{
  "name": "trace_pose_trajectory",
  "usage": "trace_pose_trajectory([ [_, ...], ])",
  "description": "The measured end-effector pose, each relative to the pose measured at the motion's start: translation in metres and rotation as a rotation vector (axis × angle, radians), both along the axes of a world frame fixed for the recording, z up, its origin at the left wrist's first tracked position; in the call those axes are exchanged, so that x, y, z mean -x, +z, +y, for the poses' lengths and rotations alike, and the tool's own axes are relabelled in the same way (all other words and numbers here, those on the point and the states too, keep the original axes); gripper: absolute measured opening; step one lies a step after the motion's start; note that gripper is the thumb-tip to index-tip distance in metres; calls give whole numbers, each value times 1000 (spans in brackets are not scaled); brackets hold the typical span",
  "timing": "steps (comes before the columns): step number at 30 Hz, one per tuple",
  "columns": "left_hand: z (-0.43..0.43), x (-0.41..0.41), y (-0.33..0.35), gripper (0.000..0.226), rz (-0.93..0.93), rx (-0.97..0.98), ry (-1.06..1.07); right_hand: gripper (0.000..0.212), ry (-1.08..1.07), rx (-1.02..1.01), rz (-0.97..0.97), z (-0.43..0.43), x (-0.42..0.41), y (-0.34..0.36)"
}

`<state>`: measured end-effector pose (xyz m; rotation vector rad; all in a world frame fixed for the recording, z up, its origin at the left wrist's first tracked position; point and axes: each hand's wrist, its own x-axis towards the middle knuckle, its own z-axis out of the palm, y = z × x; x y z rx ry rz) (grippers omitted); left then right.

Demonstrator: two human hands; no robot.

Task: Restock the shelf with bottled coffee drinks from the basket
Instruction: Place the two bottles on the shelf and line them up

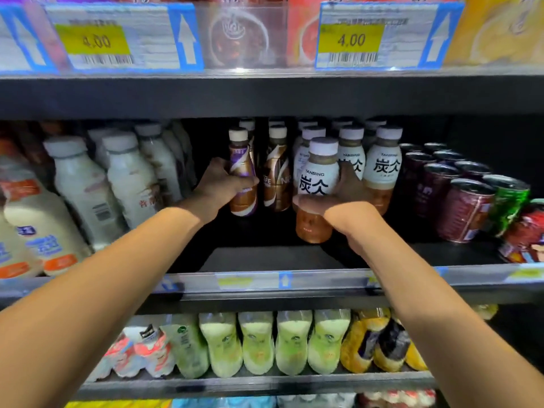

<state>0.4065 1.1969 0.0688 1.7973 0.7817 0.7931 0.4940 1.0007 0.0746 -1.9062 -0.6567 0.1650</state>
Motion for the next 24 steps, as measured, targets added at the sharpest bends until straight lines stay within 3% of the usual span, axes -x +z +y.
trace_pose_trajectory([
  [3, 9, -2, -3, 66, 47, 12, -25, 82, -71, 45, -87, 2, -2, 3],
  [9, 7, -6, 0, 47, 60, 29, -36, 80, -95, 68, -107, 8, -7, 0],
  [24, -14, -13, 5, 50, 59, 65, 36, 78, -74, 100, -99, 6, -5, 3],
])
